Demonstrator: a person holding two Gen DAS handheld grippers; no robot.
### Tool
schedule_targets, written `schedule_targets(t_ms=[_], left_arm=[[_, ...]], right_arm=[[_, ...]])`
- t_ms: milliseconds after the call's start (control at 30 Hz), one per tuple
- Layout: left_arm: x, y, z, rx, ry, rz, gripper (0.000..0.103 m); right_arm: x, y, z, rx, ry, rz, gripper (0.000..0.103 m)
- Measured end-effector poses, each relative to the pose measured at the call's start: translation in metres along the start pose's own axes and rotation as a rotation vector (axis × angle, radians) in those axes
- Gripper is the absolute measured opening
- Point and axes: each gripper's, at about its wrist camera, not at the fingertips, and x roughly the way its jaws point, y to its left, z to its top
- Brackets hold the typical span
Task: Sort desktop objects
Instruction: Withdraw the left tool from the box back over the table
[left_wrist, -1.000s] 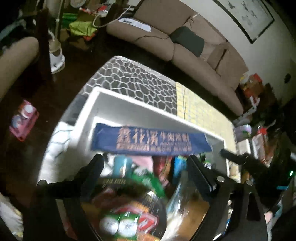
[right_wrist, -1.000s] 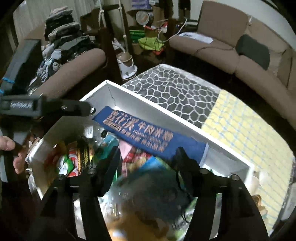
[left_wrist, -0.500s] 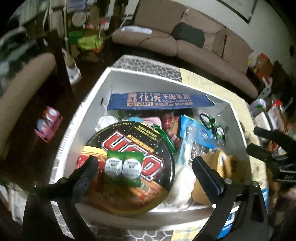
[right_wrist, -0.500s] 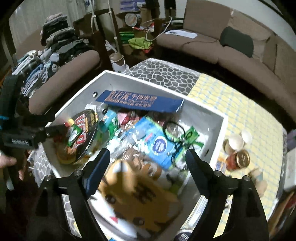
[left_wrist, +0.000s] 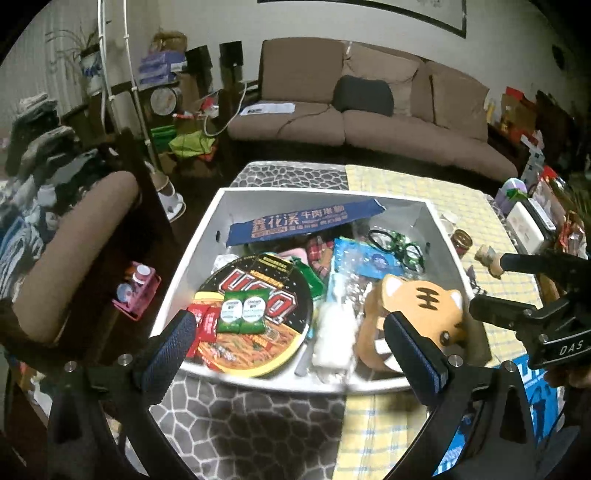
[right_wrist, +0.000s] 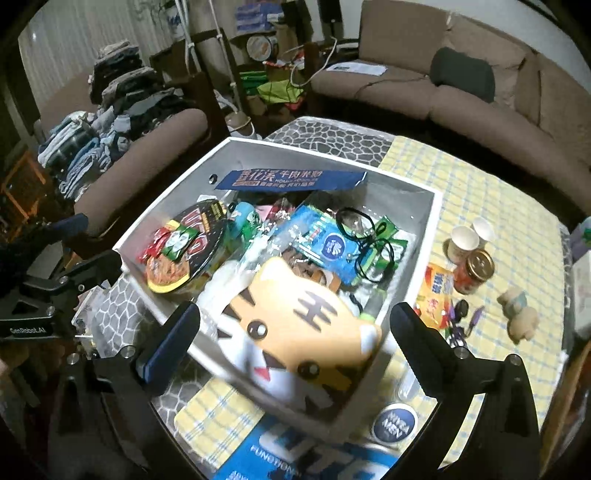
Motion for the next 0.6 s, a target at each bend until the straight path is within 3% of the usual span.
schedule_targets(t_ms=[233,433,600], left_arm=[[-0.026,-0.03,-0.016,0.022,-0.008,-0.043,0.103],[-0.035,-0.074,-0.031,0.059,0.001,-0.134,0.103],[-0.03,-0.125,-0.038,0.105,0.023,-0.194,0.103]], right_arm=[[-0.047,-0.016,-0.027,0.037,-0.042,0.002,0.103],[-0.089,-0.071,-0.065,0.113,-0.063,0.001,0.103],[-0.118,-0.122,-0.098,0.135,-0.056,-0.093,0.103]])
